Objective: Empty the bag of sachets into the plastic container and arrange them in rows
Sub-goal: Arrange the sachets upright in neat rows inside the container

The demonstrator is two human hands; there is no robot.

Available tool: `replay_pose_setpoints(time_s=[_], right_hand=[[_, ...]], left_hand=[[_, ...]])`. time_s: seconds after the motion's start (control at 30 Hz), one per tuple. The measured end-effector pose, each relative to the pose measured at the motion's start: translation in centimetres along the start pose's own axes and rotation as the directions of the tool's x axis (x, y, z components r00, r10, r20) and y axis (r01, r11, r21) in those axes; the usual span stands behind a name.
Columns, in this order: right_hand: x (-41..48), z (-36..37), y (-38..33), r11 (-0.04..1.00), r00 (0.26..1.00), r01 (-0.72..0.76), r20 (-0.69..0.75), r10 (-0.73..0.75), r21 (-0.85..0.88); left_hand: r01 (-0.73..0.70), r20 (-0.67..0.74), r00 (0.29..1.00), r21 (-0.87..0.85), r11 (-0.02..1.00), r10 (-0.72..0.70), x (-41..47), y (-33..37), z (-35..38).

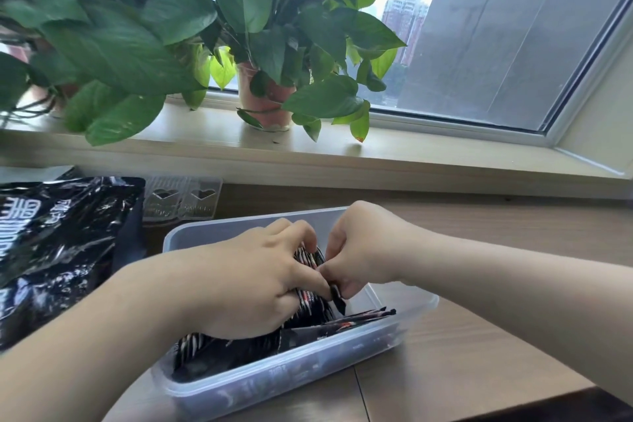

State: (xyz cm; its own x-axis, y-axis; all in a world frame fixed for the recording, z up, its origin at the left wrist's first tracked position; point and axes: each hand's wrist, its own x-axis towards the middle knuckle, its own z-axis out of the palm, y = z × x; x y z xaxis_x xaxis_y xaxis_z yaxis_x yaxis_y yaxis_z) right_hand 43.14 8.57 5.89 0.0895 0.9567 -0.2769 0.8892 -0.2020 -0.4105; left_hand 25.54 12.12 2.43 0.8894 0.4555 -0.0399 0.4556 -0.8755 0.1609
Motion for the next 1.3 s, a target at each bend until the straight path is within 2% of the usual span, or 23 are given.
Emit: replay_pose_setpoints(time_s=[0.13,0.23,0.37,0.47,0.6,0.7,0.83,0.93,1.0,1.17,1.3], right_hand=[[0.2,0.2,0.5,0.984,0.995,-0.055,0.096,0.038,0.171],[0.3,0.1,0.5,0.983,0.994,-0.065,0.102,0.048,0.173],[0.4,0.6,0.4,0.972,0.99,-0.089,0.126,0.063,0.219],[0.3,0.3,0.6,0.97,0.99,-0.105,0.114,0.082,0.221],[-0.3,0.5,0.4,0.996,0.999,-0.037,0.017,0.036,0.076],[-0.7,0.9,0.1,0.998,0.998,-0.052,0.023,0.053,-0.031],[-0.8,0.7,-0.1,0.996,0.997,-0.077,0.027,0.075,0.041],[-0.9,1.1,0.1,0.973,0.994,-0.112,0.018,0.11,0.204],[-1.0,1.4,0.3,0.963,0.993,-0.111,-0.014,0.119,0.246],[-1.2,1.7,0.7,0.979,0.991,-0.058,-0.11,0.08,0.194],[-1.4,1.6,1.2,0.994,0.995,-0.022,-0.096,0.033,0.111]], left_hand=[[-0.023,-0.068,0.998,-0.054,0.998,0.02,0.0,0.2,-0.3],[-0.04,-0.203,0.979,-0.113,0.993,0.017,0.0,0.3,-0.7],[0.037,-0.471,0.876,-0.153,0.988,-0.105,-0.5,0.4,-1.7],[0.153,-0.533,0.815,-0.178,0.972,-0.226,-1.4,0.0,-2.8],[0.303,-0.466,0.827,-0.106,0.947,-0.316,-3.1,-0.8,-4.2],[0.367,-0.387,0.85,-0.051,0.929,-0.358,-4.4,-0.9,-5.1],[0.478,-0.26,0.848,0.001,0.878,-0.462,-5.5,-0.8,-5.6],[0.523,-0.193,0.835,-0.014,0.852,-0.516,-5.3,-0.1,-5.2],[0.542,-0.15,0.828,-0.026,0.84,-0.54,-4.8,0.6,-4.8],[0.516,0.01,0.857,0.0,0.857,-0.516,-3.9,1.9,-4.1],[0.497,0.062,0.865,0.033,0.867,-0.498,-3.8,1.8,-4.0]])
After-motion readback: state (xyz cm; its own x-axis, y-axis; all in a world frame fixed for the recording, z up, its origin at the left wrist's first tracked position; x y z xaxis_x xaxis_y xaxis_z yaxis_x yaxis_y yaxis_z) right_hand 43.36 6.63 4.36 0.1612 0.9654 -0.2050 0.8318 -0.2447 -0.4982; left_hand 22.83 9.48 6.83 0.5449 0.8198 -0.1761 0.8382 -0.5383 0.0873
